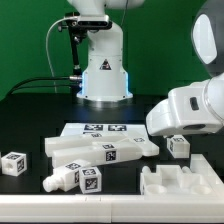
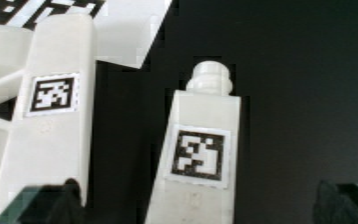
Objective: Assemble chair
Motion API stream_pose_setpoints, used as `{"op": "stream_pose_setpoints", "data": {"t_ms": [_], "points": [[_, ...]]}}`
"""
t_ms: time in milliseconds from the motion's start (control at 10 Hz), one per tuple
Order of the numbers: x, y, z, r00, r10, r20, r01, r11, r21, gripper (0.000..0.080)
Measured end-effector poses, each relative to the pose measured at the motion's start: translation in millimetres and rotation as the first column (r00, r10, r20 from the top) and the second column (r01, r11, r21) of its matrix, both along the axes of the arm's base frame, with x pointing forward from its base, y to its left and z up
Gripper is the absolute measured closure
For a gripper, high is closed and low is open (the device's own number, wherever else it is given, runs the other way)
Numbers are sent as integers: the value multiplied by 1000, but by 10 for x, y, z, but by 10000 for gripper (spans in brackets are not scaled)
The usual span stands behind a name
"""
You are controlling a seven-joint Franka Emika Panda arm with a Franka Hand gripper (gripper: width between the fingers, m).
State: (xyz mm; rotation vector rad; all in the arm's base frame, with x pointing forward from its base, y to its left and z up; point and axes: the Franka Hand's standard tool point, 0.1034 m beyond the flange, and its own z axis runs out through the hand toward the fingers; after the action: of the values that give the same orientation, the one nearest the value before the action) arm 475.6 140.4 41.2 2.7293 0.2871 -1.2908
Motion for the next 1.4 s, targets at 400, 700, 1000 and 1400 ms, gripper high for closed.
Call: {"op": "stream_pose_setpoints", "data": {"t_ms": [400,700,1000,1400], "points": [[-236,-27,-237,992,-117,-44,109,983,-149,150],[-268,-27,-327,993,-113,-35,108,984,-140,150],[-273,-28,-336,993,-113,-37,107,984,-140,426],[-44,-160,73,997,-72,-11,71,995,-72,518]]}}
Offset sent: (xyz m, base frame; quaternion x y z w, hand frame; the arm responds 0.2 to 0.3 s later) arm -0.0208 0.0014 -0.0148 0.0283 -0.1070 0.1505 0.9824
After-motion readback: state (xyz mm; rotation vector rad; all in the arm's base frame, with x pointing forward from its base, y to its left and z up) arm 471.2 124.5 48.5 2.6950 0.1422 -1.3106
